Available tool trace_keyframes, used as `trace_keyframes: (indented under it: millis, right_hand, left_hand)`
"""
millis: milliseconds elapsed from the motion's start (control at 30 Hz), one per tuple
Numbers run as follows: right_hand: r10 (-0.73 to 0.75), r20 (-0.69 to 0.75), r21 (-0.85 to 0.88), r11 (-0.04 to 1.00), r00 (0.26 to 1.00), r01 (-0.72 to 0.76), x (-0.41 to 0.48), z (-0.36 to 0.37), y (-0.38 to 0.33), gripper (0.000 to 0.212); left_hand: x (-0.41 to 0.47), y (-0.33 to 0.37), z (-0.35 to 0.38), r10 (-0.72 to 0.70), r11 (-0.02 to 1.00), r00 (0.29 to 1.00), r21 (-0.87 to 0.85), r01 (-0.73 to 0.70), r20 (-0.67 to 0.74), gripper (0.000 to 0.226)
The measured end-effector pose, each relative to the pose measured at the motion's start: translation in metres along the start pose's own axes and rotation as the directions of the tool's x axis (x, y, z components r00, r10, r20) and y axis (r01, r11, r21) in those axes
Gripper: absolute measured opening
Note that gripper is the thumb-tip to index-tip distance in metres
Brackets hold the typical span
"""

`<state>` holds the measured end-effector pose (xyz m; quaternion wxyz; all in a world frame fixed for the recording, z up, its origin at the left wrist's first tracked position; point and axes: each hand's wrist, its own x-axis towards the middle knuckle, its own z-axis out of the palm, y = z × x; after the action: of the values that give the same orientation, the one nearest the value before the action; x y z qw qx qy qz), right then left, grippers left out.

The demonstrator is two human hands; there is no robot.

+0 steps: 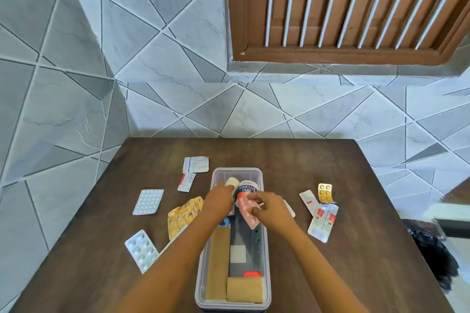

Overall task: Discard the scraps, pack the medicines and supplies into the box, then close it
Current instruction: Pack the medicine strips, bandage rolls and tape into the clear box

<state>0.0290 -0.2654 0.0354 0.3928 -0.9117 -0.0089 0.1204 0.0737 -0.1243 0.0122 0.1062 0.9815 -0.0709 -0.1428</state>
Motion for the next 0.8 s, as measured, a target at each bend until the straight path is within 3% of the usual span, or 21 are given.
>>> trace_keyframes:
  millis: [100,167,233,300,400,600,800]
  right_hand:
    - [0.001,0.100,-0.126,0.992,0.995,0.012,0.000,0.008,0.001,0.040]
    - [-0.003,0.105,-0.340,0.940,0.995,0.039,-0.002,0.016,0.001,0.036]
    - [-0.090,-0.002,-0.607,0.791,0.996,0.070,-0.003,0.025,0.003,0.030]
    - [-0.167,-0.031,-0.754,0.651,0.985,0.086,-0.006,0.029,0.004,0.033]
    - [-0.116,0.106,-0.794,0.589,0.988,0.154,-0.010,0.032,0.008,0.040]
    - [-0.075,0.198,-0.830,0.518,0.977,0.208,-0.008,0.026,0.001,0.055]
    - [-0.016,0.295,-0.768,0.591,0.955,0.247,-0.006,0.011,0.005,0.042]
  left_hand:
    - [-0.003,-0.010,-0.004,0.005,0.998,1.000,-0.065,-0.005,-0.009,0.044]
    - [-0.005,-0.017,-0.005,-0.019,0.990,0.997,-0.141,0.008,-0.074,0.045]
    - [-0.007,-0.023,-0.004,-0.037,0.983,0.991,-0.185,0.012,-0.131,0.043]
    - [-0.009,-0.026,-0.001,-0.026,0.981,0.989,-0.196,-0.003,-0.146,0.039]
    - [-0.009,-0.026,0.001,-0.018,0.979,0.989,-0.202,-0.012,-0.147,0.037]
    - [-0.006,-0.024,0.001,-0.029,0.978,0.988,-0.208,-0.004,-0.153,0.036]
    - [-0.003,-0.029,0.003,-0.034,0.970,0.988,-0.244,-0.005,-0.154,0.035]
